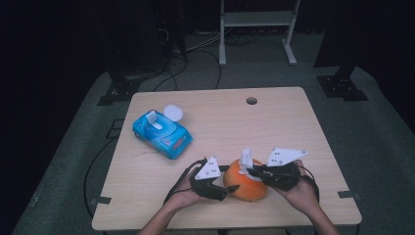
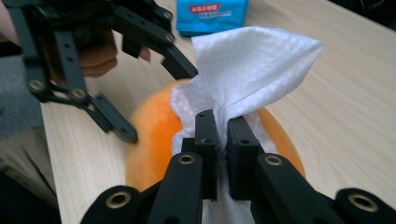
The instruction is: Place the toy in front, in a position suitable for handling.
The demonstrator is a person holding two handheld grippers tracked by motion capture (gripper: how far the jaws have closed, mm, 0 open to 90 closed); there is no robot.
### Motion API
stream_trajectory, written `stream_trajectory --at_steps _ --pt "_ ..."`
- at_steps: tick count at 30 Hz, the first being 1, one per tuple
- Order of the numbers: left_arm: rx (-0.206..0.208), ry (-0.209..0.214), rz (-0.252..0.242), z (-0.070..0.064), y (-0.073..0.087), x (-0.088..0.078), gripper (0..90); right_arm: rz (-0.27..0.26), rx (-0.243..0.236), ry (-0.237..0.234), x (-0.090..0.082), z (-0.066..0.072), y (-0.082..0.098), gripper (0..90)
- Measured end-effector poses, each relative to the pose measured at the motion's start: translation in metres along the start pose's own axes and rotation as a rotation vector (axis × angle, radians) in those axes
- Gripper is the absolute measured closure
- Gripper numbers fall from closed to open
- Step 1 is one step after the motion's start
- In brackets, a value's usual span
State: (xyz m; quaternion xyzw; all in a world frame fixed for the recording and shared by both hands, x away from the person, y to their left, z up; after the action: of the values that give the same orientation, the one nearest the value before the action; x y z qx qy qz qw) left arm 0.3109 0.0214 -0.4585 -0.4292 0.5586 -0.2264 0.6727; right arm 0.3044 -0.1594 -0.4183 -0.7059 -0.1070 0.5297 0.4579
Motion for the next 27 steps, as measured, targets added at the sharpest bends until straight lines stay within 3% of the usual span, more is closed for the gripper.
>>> stream_trajectory --at_steps 1,4,6,9,12,16,20,24,27 --pt "-0.015 0.006 -0.008 0.001 -0.001 0.000 26.9 -0.001 0.023 -0.005 -0.001 -0.003 0.003 84.0" --pt "-0.028 0.013 -0.011 0.000 -0.002 0.001 25.0 0.003 0.018 0.000 -0.002 -0.001 0.002 84.0" --pt "0.001 -0.002 -0.010 -0.002 -0.001 0.001 32.5 0.000 -0.009 0.001 -0.001 0.007 -0.003 84.0" --pt "0.039 -0.015 -0.001 -0.005 -0.003 0.001 35.5 -0.018 -0.037 -0.035 0.003 0.022 -0.011 83.9" --pt "0.063 -0.023 0.005 -0.008 -0.003 0.001 36.4 -0.001 -0.087 -0.008 0.009 0.032 -0.015 83.8" --pt "0.051 -0.010 -0.004 -0.005 -0.001 0.000 37.1 -0.008 -0.049 0.026 0.001 0.014 -0.011 83.8" --pt "0.000 0.003 -0.003 0.003 0.004 0.001 32.6 0.018 0.040 0.055 -0.005 -0.014 0.007 83.8" --pt "-0.036 0.016 -0.026 0.005 0.000 0.000 18.8 0.037 0.046 0.041 0.003 -0.014 0.013 83.9" --pt "-0.030 0.019 -0.060 0.002 -0.006 -0.002 18.4 0.037 0.028 0.021 0.008 -0.007 0.008 83.8"
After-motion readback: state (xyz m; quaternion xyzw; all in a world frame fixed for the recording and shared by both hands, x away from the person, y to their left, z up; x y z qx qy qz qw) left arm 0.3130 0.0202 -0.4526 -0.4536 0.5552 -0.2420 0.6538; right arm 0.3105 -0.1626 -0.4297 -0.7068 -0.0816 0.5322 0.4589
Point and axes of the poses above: each handheld gripper's, and its own axes: x roughly forward along the jaws, y roughly out of its underside, z roughly to its left, the point moved 5 cm from there along x, roughly forward along the jaws, and after that the axes turned 6 degrees about z, right-handed, at the moved point
